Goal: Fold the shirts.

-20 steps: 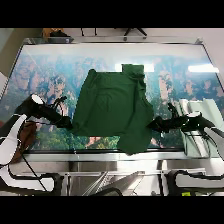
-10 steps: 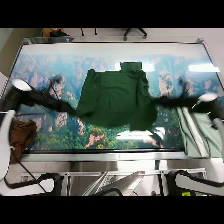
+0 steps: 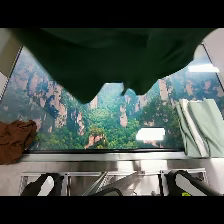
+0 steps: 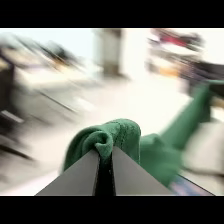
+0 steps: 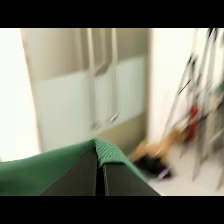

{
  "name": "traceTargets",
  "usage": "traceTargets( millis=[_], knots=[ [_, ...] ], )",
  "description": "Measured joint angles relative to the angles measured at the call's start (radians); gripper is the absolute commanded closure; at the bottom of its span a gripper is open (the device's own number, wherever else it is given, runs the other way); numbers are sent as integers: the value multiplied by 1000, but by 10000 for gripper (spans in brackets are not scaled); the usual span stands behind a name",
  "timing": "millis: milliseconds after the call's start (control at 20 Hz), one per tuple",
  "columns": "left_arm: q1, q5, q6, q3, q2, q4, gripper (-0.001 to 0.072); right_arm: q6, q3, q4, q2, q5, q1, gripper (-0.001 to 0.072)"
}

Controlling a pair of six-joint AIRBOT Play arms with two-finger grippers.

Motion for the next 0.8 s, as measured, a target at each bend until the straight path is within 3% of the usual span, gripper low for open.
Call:
traceTargets(
  millis=[200,350,550,800],
  knots=[
    [150,27,-61,-82,137,84,689,15,65,-24,-8,17,-10,695],
    [159,24,-70,-266,164,95,689,33,41,-18,-72,81,-10,695],
    [-40,63,-14,-542,54,152,689,35,-109,-20,-214,141,58,695],
    [-382,299,-29,-722,-340,468,689,-2,-309,-232,-497,21,220,695]
  ],
)
